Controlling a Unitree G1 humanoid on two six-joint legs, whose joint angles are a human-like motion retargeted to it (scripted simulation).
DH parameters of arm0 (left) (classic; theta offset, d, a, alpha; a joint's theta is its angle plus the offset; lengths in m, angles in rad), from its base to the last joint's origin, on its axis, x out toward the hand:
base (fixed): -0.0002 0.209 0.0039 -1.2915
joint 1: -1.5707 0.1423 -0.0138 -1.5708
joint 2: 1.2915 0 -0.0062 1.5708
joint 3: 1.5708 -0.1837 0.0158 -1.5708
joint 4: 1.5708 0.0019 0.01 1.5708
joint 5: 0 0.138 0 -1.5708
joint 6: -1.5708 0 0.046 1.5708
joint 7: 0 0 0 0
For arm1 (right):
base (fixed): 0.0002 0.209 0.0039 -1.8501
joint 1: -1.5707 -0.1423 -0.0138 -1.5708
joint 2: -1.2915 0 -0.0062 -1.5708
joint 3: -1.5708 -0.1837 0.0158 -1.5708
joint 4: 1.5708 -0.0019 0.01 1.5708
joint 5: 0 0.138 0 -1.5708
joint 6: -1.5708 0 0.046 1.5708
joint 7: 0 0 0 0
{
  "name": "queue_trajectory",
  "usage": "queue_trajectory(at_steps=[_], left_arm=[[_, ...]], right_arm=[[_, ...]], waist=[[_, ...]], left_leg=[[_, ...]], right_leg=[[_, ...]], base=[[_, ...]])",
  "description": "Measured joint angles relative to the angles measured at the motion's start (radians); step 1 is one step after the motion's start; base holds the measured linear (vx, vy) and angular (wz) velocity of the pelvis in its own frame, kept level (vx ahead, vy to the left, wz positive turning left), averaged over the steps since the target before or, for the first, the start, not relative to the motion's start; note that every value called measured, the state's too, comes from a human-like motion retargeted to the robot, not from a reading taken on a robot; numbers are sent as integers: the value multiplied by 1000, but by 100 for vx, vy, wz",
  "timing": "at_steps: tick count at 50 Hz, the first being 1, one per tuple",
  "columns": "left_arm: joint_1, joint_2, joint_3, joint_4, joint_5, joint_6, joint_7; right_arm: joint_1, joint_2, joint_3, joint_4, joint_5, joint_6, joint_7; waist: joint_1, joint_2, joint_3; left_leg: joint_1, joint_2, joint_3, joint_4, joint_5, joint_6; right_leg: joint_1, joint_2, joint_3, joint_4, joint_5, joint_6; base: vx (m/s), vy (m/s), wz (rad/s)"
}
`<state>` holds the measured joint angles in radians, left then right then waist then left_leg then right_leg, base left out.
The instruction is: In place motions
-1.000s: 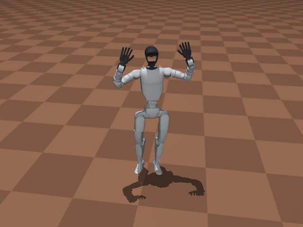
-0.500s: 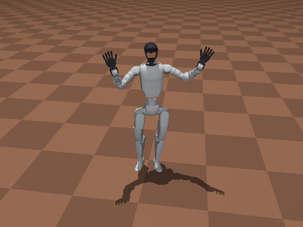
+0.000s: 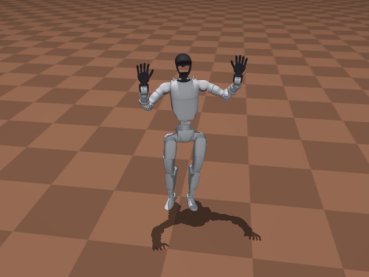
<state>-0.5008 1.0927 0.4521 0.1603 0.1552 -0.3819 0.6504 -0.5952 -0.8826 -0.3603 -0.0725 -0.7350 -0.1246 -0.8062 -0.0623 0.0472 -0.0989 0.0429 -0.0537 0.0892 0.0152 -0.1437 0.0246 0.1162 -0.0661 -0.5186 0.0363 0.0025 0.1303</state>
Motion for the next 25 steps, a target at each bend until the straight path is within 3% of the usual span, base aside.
queue_trajectory(at_steps=[6, 10, 17, 25], left_arm=[[-81, -174, -77, 205, -470, 142, -169], [-95, -208, -82, 266, -641, 157, -257], [-78, -133, -93, 186, -430, 75, -149], [-82, 59, -143, -39, 67, -79, 63]], right_arm=[[-48, 177, -1, 203, 402, 81, 97], [-63, 225, -7, 262, 573, 85, 200], [-34, 121, 41, 141, 425, 43, 143], [-25, -116, 137, -132, 15, -139, -27]], waist=[[0, 0, -15], [2, -1, -17], [4, -2, -2], [8, -4, 0]], left_leg=[[5, -1, -2, 1, -1, 2], [7, -2, -3, 2, -1, 3], [7, -3, -2, 2, 0, 1], [0, -2, -2, 4, 0, 1]], right_leg=[[6, 1, -3, 2, 0, 1], [8, 1, -4, 2, 1, 1], [9, 0, -5, 1, -1, -1], [3, 1, -4, 1, -2, 0]], base=[[0, 0, 0], [0, 0, 0], [0, 0, 0], [0, 0, 0]])
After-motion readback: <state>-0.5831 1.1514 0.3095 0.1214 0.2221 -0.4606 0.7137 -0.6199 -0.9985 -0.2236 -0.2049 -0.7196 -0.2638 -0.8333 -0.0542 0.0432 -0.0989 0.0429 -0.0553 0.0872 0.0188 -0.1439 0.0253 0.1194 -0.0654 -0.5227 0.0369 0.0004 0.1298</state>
